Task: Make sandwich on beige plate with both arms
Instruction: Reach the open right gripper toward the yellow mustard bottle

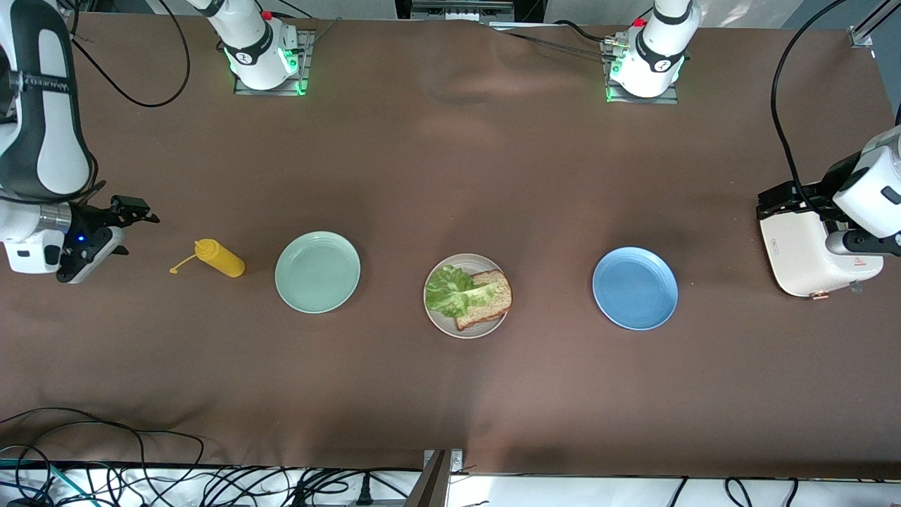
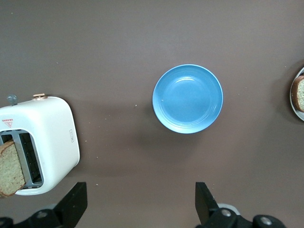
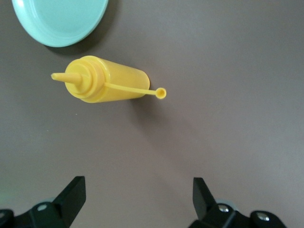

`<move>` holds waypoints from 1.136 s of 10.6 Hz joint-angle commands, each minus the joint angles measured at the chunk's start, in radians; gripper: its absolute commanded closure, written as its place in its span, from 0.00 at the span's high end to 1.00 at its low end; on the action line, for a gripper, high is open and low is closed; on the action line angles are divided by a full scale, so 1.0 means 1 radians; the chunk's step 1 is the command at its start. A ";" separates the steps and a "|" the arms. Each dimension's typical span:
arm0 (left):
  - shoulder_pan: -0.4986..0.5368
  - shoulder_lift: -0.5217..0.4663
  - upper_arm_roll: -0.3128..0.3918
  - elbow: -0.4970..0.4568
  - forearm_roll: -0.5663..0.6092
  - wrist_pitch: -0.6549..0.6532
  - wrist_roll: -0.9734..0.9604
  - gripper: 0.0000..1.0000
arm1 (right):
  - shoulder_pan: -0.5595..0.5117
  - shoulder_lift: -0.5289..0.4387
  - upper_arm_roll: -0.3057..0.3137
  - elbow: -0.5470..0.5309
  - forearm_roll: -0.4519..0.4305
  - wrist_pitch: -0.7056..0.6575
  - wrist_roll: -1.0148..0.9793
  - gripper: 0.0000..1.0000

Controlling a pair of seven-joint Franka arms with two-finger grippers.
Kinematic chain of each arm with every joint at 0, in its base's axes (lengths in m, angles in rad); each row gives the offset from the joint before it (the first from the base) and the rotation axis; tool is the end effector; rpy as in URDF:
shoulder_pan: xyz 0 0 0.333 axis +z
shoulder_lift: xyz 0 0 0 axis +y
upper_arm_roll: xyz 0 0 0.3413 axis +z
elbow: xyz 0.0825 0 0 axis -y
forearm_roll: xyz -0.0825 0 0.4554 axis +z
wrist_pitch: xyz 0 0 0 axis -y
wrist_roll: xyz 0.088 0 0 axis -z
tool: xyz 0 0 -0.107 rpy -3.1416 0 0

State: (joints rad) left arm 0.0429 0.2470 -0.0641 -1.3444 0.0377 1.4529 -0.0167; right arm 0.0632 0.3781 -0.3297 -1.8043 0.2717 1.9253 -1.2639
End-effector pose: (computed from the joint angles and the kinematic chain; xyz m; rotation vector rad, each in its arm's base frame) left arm 0.6927 -0.0048 0.5991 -3.1097 0.0028 0.2143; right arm 0.6664 -0.1495 0.3126 -2.6171 -1.2328 0.1196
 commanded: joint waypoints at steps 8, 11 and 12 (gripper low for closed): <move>-0.001 0.020 0.003 -0.002 0.031 -0.006 0.001 1.00 | -0.155 0.229 0.017 -0.001 0.669 -0.095 -1.048 1.00; 0.002 0.026 0.004 -0.002 0.031 -0.005 -0.008 1.00 | -0.175 0.312 0.017 -0.001 0.782 -0.199 -1.198 1.00; 0.002 0.026 0.006 -0.005 0.031 -0.005 -0.009 1.00 | -0.174 0.317 0.017 -0.013 0.788 -0.219 -1.233 1.00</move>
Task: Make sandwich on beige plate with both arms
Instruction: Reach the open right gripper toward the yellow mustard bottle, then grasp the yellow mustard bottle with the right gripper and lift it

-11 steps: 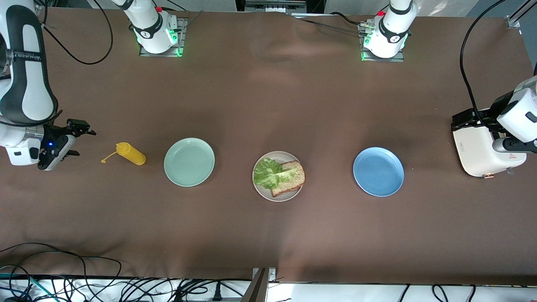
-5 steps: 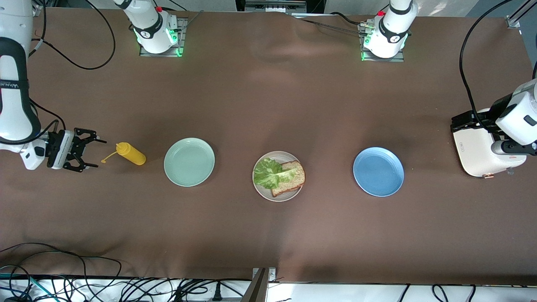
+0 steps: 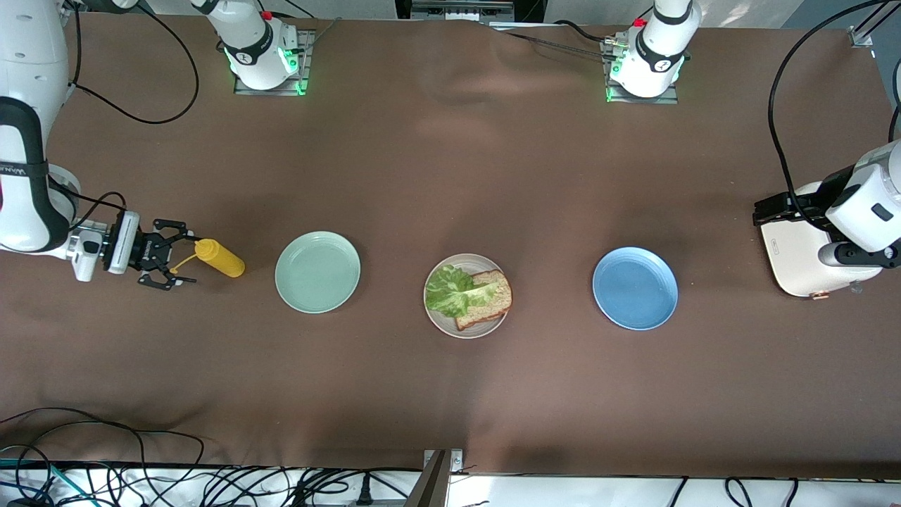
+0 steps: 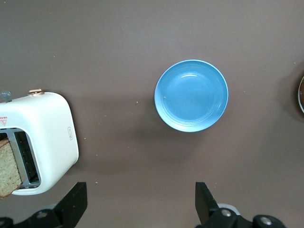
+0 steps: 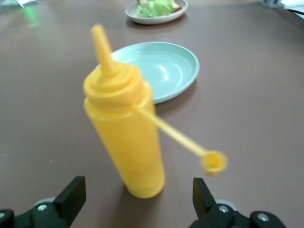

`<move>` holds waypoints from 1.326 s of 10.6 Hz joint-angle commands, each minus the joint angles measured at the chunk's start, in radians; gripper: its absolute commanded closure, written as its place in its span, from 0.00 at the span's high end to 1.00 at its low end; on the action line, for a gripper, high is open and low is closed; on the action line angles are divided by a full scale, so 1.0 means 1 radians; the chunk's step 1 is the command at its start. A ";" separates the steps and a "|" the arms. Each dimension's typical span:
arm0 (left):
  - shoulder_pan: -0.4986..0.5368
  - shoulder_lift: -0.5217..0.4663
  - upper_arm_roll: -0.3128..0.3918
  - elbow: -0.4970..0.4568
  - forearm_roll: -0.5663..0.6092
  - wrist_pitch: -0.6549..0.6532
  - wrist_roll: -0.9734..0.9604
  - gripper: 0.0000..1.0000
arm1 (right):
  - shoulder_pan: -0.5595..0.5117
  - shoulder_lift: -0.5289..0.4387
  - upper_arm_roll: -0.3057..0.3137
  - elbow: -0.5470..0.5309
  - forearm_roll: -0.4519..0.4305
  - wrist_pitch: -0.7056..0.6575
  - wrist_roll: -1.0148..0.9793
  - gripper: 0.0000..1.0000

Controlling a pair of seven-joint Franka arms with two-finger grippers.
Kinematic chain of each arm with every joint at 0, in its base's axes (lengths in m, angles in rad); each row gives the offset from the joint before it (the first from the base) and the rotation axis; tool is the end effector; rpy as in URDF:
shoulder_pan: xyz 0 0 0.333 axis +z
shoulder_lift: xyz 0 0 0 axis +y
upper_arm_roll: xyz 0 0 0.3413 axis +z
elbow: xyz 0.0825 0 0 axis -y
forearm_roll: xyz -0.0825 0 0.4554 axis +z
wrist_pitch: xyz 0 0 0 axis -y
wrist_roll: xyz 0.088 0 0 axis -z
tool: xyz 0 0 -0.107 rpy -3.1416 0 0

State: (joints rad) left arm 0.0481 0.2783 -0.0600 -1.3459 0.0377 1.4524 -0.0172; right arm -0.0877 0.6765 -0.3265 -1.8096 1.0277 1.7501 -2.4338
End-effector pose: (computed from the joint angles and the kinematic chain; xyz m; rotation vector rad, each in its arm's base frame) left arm 0.7006 0.0017 0.5764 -3.1066 -0.0115 0.2663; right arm 0.6277 -0.1871 0.1304 -1.7546 -1.5641 -0.7403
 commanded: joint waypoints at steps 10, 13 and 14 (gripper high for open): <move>0.009 0.010 0.003 -0.002 0.033 -0.004 -0.007 1.00 | -0.020 0.020 0.052 -0.016 0.152 -0.084 -0.077 0.25; 0.009 0.010 0.003 -0.002 0.031 -0.003 -0.006 1.00 | -0.018 0.020 0.050 -0.014 0.149 -0.077 0.033 0.00; 0.009 0.010 0.002 -0.002 0.031 -0.003 -0.006 1.00 | -0.015 0.015 0.049 -0.010 0.144 -0.066 0.083 0.00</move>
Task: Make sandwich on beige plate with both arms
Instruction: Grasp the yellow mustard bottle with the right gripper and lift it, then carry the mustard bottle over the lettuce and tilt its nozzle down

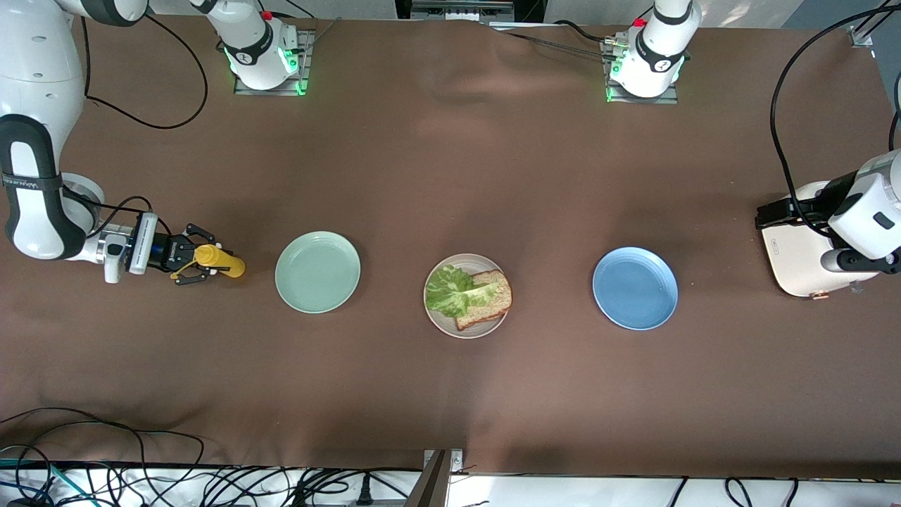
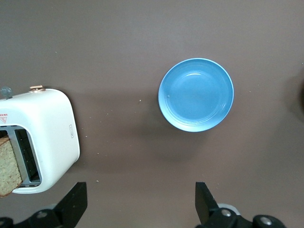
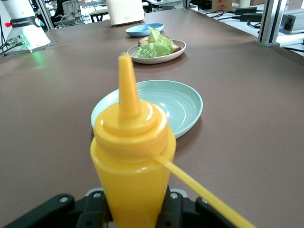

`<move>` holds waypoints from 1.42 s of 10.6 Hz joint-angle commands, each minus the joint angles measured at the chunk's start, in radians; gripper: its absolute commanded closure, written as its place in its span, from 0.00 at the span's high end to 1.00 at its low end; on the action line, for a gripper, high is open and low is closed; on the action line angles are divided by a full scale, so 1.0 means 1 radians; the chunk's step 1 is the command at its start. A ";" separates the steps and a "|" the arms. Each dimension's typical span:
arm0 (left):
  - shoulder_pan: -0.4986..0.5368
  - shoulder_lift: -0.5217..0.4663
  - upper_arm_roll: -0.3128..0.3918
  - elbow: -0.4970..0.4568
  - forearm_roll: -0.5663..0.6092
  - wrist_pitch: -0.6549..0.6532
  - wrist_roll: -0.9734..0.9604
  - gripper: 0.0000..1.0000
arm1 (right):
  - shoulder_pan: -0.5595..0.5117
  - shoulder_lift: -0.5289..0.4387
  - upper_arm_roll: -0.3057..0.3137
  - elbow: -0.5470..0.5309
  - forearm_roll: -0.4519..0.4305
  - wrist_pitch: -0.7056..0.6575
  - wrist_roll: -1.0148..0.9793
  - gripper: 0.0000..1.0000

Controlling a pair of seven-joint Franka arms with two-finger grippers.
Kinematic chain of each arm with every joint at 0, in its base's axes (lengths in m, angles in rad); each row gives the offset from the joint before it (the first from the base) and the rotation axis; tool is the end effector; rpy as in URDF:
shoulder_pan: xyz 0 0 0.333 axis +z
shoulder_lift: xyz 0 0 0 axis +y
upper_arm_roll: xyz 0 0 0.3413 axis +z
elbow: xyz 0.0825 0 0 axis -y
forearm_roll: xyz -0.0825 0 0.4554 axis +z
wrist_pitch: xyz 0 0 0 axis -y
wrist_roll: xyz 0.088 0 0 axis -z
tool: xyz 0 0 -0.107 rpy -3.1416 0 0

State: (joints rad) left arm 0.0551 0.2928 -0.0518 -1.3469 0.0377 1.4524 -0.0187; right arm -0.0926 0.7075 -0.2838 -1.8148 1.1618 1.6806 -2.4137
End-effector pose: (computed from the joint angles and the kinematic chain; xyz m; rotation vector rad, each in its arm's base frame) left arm 0.7039 0.0117 0.5656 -3.1038 -0.0369 0.2907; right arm 0.6308 -0.1506 0.1130 -1.6890 -1.4023 -0.8450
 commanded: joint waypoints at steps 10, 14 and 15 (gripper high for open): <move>0.000 0.000 -0.006 -0.003 0.033 -0.003 0.000 1.00 | 0.176 -0.146 0.095 0.322 -0.538 0.097 1.032 0.00; 0.002 0.000 -0.006 0.002 0.034 -0.007 0.002 1.00 | 0.376 -0.111 0.094 0.518 -0.842 0.183 1.294 0.00; 0.000 0.003 -0.006 -0.003 0.034 -0.007 0.002 1.00 | 0.427 -0.109 0.092 0.520 -0.917 0.220 1.320 0.00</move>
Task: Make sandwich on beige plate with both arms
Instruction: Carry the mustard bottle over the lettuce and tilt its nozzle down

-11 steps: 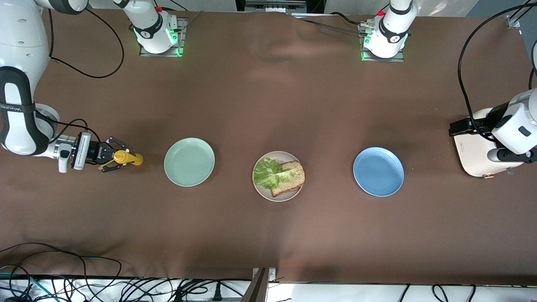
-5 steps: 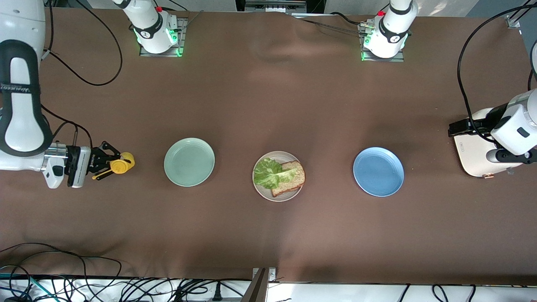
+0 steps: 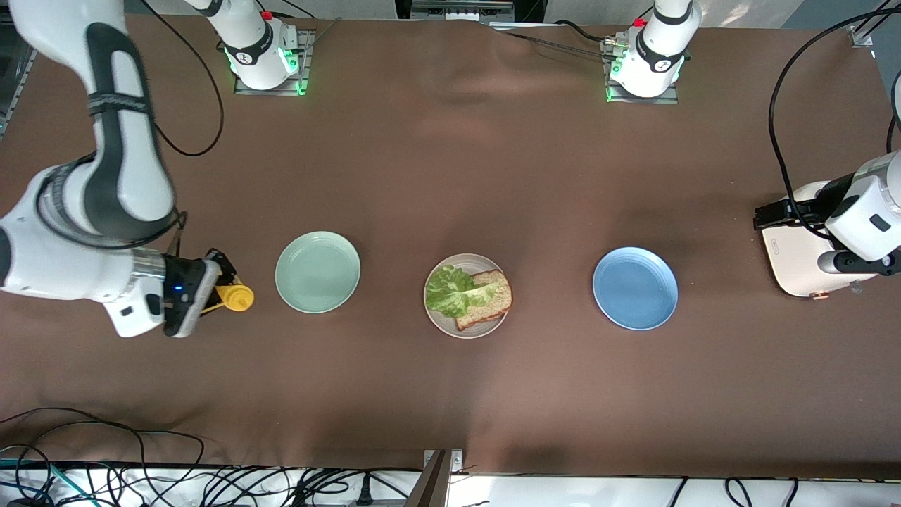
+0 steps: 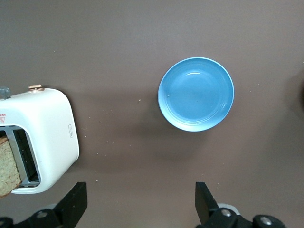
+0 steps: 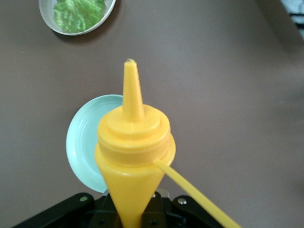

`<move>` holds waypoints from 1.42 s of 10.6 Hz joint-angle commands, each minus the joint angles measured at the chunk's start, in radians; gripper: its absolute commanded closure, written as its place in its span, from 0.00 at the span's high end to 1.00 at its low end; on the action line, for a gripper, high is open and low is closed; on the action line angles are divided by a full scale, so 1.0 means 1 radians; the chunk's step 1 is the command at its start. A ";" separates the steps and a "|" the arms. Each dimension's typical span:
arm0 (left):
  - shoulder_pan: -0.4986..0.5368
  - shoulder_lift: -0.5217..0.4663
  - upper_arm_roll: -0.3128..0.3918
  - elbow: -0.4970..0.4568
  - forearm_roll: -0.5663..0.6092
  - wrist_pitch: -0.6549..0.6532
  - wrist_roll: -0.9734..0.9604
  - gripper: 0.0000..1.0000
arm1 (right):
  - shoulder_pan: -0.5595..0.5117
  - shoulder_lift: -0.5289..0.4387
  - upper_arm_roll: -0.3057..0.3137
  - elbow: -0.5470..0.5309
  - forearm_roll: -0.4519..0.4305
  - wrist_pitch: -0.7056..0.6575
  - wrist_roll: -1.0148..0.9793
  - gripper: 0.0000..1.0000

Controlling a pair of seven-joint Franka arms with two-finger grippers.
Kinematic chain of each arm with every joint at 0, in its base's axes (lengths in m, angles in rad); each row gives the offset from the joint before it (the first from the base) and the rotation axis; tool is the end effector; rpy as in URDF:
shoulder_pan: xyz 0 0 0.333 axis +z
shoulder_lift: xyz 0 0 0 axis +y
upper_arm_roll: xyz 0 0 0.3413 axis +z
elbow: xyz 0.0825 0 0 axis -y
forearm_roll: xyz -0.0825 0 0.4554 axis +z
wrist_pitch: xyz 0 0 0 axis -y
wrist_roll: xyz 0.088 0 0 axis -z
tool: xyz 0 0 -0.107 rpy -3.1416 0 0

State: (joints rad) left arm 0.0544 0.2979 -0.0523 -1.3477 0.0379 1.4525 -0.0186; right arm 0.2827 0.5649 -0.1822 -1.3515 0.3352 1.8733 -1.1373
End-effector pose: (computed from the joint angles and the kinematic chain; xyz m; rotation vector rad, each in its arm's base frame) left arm 0.7050 0.0110 0.5616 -3.1030 -0.0347 0.2997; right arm 0.7825 0.1326 0.3970 -2.4533 -1.6043 -0.1186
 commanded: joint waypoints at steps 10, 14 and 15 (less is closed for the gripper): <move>-0.005 0.003 -0.007 -0.002 0.057 -0.008 0.005 1.00 | 0.460 0.147 -0.010 0.112 -0.841 0.096 0.303 0.00; -0.004 0.003 -0.009 -0.002 0.057 -0.006 0.005 1.00 | 0.550 0.190 -0.011 0.152 -1.069 0.089 0.303 0.00; -0.004 0.003 -0.009 -0.002 0.059 -0.008 0.005 1.00 | 0.573 0.196 -0.011 0.152 -1.105 0.089 0.304 0.00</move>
State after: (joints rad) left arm 0.0505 0.3044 -0.0553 -1.3509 0.0653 1.4524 -0.0182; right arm 0.8223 0.7376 -0.1786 -1.2410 -0.7074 1.9832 -0.8344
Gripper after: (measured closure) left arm 0.000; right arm 0.916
